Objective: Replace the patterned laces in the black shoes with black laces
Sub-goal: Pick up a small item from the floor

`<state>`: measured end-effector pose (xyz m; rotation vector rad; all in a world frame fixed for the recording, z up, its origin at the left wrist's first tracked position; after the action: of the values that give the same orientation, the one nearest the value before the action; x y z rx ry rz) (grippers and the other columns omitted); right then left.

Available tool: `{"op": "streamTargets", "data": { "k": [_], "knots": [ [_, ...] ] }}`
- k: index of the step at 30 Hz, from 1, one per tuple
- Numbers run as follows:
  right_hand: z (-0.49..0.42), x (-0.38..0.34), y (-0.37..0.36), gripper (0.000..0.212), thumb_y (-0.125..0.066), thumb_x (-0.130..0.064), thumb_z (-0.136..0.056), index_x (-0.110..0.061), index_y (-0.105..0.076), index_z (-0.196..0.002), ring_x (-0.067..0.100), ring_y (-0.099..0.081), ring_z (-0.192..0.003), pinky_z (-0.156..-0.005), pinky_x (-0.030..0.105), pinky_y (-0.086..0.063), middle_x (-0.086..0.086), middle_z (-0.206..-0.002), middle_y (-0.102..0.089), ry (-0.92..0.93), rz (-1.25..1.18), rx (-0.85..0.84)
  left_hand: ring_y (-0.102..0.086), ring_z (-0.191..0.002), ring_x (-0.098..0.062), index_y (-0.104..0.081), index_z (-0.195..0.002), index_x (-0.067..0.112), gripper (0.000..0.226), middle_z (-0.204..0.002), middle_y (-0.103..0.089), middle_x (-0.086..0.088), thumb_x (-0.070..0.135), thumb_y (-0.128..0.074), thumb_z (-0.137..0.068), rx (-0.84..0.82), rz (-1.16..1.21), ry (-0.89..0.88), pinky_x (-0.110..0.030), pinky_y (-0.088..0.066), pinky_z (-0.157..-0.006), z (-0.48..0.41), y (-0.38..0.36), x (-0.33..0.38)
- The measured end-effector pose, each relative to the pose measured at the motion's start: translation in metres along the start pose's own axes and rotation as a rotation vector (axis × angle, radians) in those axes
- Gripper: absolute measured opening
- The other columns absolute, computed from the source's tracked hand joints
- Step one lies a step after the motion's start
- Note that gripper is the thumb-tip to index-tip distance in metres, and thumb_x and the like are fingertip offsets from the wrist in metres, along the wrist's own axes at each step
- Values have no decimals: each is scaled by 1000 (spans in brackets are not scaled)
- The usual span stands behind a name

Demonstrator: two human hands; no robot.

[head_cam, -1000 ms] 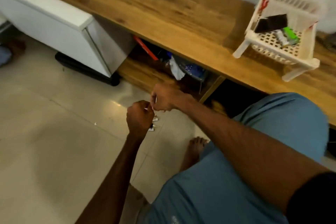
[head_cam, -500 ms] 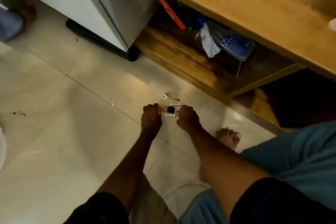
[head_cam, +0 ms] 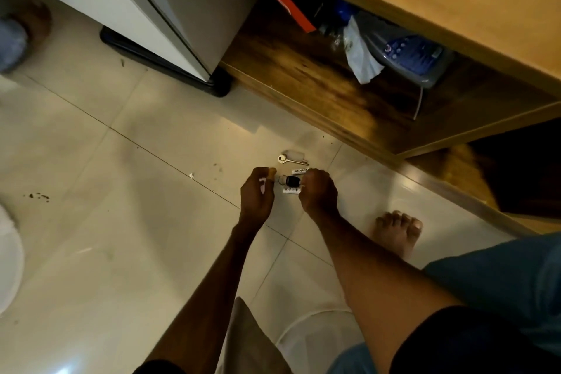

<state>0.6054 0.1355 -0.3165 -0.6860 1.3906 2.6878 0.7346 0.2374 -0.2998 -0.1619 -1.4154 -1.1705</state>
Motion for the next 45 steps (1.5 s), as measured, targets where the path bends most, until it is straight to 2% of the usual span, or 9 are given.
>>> {"op": "streamTargets", "data": {
  "k": [3, 7, 16, 19, 23, 28, 35, 40, 45],
  "knots": [
    [0, 1, 3, 30, -78, -16, -87, -8, -72, -115, 28, -68, -110, -86, 35, -57, 11, -115, -72, -7, -21, -2, -65, -113, -5, -69, -113, 3, 21, -122, -72, 2, 10, -53, -103, -22, 358, 184, -18, -49, -93, 6, 1, 15],
    [0, 8, 5, 21, -73, -12, -89, -6, -73, -110, 29, -69, -106, -89, 38, -59, 12, -111, -73, 23, -69, 6, -68, -114, -19, -66, -105, -2, 26, -114, -76, -9, 15, -46, -103, -41, 586, 293, -36, -49, -103, 3, 0, 22],
    [-8, -17, -2, 24, -71, -21, -95, -5, -72, -113, 27, -72, -107, -85, 32, -56, 13, -113, -74, 98, -26, -12, -72, -83, 2, -72, -111, 11, 20, -88, -78, 9, 26, -63, -101, 17, 98, 293, -16, -56, -81, 1, 11, -15],
    [-10, -21, -4, 23, -72, -17, -95, -3, -70, -112, 28, -70, -108, -83, 31, -54, 14, -113, -73, 105, -31, -38, -74, -82, -3, -72, -104, 15, 20, -86, -79, 8, 32, -64, -100, -25, 84, 316, -24, -57, -84, 4, 8, -27],
    [-11, -29, -5, 36, -100, -8, -52, -6, -71, -73, 25, -71, -65, -52, 27, -52, 10, -70, -70, 162, 58, -18, -73, -75, -3, -72, -111, 12, 27, -84, -77, 8, 35, -63, -100, -56, 11, 311, -20, -59, -74, 8, 0, -30],
    [-21, -10, -10, 12, -74, -16, -87, -8, -70, -95, 32, -67, -94, -73, 30, -46, 12, -99, -69, 216, -47, -86, -73, -77, -14, -75, -101, 21, 23, -87, -77, 8, 38, -60, -101, -99, -78, 262, -40, -61, -81, 10, -10, -36],
    [-10, 33, 19, 17, -85, -19, -78, -14, -72, -88, 16, -71, -83, -74, 29, -58, 0, -91, -76, 129, -277, -34, -51, -63, -16, -59, -101, -2, 24, -76, -59, -4, 16, -44, -97, -93, -147, -76, -30, -39, -61, 17, -15, -11],
    [-18, 32, 26, 35, -76, -8, -87, -9, -71, -121, 21, -69, -110, -95, 33, -56, 6, -116, -75, 164, -277, -26, -59, -94, -29, -58, -123, 6, 44, -107, -63, -11, 29, -66, -87, -292, -470, -161, -40, -50, -77, 16, -49, -17],
    [-20, 15, 19, 33, -79, -2, -82, -7, -75, -114, 32, -67, -103, -84, 37, -54, 13, -106, -71, 310, -139, 24, -62, -93, -30, -68, -109, 13, 13, -97, -69, -8, 16, -64, -97, -334, -655, -223, -37, -45, -76, 7, -63, -7]
  ]
}}
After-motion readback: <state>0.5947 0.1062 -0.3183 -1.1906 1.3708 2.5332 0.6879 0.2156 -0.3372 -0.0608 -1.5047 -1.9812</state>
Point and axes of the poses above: each hand's wrist, its own z-axis away from the middle knuckle, its own y-axis out of the back of the hand, x = y × z, the point moved 5 cm from there along -z, towards the middle knuckle
